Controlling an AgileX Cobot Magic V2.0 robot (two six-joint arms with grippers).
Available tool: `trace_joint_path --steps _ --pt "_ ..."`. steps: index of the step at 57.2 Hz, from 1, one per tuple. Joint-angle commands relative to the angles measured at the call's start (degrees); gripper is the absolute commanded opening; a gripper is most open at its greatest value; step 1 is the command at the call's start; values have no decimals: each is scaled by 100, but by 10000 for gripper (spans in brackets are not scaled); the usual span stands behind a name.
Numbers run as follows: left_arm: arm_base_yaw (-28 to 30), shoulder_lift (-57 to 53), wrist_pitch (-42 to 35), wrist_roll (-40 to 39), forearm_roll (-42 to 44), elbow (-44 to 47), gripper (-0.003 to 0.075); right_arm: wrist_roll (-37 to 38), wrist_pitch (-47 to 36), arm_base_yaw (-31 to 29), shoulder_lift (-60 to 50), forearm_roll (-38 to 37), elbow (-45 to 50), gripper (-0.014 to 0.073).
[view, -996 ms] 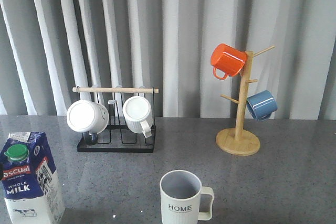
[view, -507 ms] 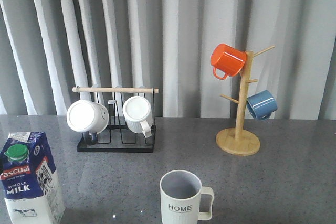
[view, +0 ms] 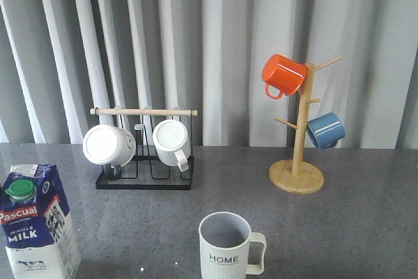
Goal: Place milk next to cup
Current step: 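Move the left gripper down onto the top of the Pascual milk carton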
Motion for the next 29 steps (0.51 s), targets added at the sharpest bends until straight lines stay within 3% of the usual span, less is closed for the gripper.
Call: trace_joint_path --steps 1,18,29 --pt "-30 7 -636 -6 58 -5 540 25 -262 -23 26 24 -161 -6" --pt "-30 95 -3123 -67 107 1419 540 25 -263 -23 26 29 -161 -6" --pt "-30 628 -3401 -206 112 1480 545 25 -263 -23 26 29 -161 -6"
